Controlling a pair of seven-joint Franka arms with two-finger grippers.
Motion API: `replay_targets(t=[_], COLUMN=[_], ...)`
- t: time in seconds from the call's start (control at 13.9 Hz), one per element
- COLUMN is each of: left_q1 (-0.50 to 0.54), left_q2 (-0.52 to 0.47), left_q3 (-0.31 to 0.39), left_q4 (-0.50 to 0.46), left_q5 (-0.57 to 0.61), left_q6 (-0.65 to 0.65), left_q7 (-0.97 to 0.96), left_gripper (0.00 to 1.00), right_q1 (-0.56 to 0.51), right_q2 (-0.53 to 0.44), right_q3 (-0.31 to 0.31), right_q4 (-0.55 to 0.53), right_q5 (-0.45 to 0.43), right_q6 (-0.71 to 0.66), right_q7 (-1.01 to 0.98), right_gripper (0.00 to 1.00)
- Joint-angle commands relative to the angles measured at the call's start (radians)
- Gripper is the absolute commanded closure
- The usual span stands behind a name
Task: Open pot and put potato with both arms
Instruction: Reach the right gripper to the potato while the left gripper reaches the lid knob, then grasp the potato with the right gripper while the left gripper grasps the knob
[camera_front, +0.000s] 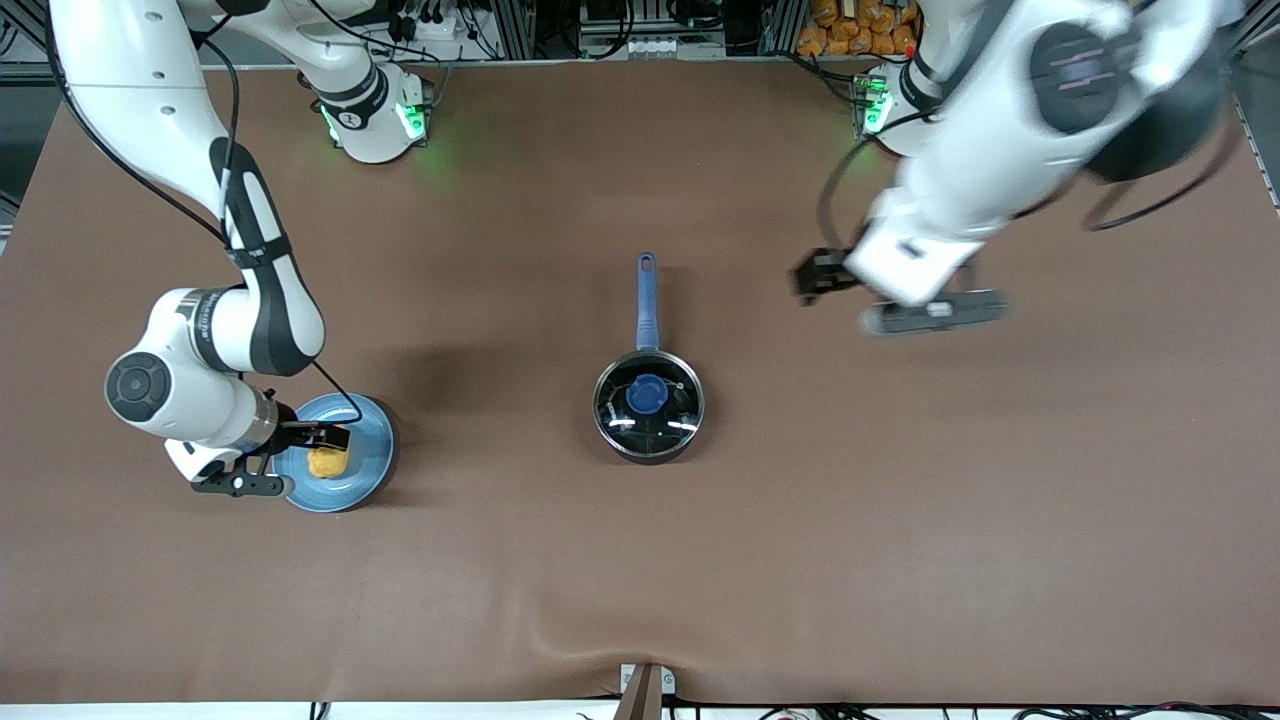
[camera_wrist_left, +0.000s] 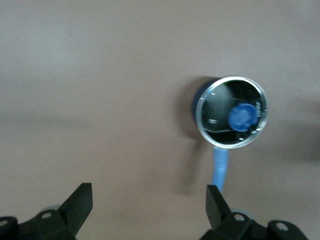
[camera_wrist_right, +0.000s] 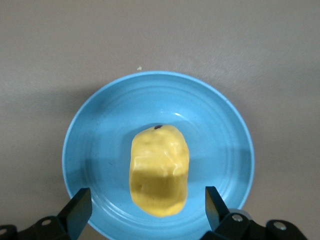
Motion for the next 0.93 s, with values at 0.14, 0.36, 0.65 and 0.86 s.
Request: replay_targets(t=[0.14, 0.36, 0.65, 0.86], left_q1=[-0.137, -0.2, -0.238, -0.238], left_q2=[0.15, 0.234, 0.32, 0.354], left_q3=[0.012, 0.014, 0.015, 0.017], left_q4=[0.026, 0.027, 0.027, 0.041], left_q5=[0.004, 0.103, 0.171, 0.174], left_q6=[0.157, 0.26, 0.346, 0.406], left_q7=[-0.095, -0.182, -0.245, -0.245], left_gripper=[0.0, 0.0, 0.0, 0.0], right_q1=[0.012, 0.024, 0.031, 0.041], right_q2=[0.049, 0.069, 0.067, 0.061], right_q3=[-0.002, -0.002, -0.003, -0.003], right_q4=[-0.008, -0.007, -0.001, 0.007], right_q5=[0.031, 0.03, 0.022, 0.019], right_q6=[0.061, 0.09, 0.09, 0.087], right_q7=[-0.016, -0.03, -0.079, -0.08], right_gripper=[0.0, 0.0, 0.53, 1.0])
